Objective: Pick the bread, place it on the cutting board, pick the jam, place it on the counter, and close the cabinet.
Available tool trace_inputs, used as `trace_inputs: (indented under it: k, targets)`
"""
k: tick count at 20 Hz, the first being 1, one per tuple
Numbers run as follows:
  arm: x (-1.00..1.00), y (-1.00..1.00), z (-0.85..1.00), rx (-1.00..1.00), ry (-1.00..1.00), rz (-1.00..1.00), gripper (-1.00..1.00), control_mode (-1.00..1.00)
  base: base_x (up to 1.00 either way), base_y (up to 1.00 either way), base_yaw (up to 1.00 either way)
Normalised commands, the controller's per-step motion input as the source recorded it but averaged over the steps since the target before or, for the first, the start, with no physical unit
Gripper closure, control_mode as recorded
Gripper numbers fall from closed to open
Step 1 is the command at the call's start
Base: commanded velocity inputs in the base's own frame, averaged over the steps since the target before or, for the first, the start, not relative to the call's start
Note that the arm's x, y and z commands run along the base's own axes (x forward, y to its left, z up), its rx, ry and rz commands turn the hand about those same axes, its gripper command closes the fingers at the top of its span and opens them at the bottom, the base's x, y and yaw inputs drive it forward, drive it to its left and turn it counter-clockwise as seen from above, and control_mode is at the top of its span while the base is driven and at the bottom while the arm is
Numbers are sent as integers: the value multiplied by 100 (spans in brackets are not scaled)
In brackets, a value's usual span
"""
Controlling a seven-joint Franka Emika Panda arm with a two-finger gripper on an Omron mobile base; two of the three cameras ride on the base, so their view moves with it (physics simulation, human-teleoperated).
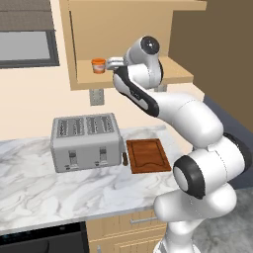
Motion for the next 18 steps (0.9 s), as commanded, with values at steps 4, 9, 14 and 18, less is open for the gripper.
trace_inputs:
  k: [4,9,14,18]
  targets:
    - [0,0,0,0,0,0,100,-100,0,0,0]
    - [-24,-6,0,0,0,0,100,-100,0,0,0]
    - [-62,-25,0,0,-3,0,100,-100,0,0,0]
    - [-71,-29,0,0,0,0,100,-100,0,0,0]
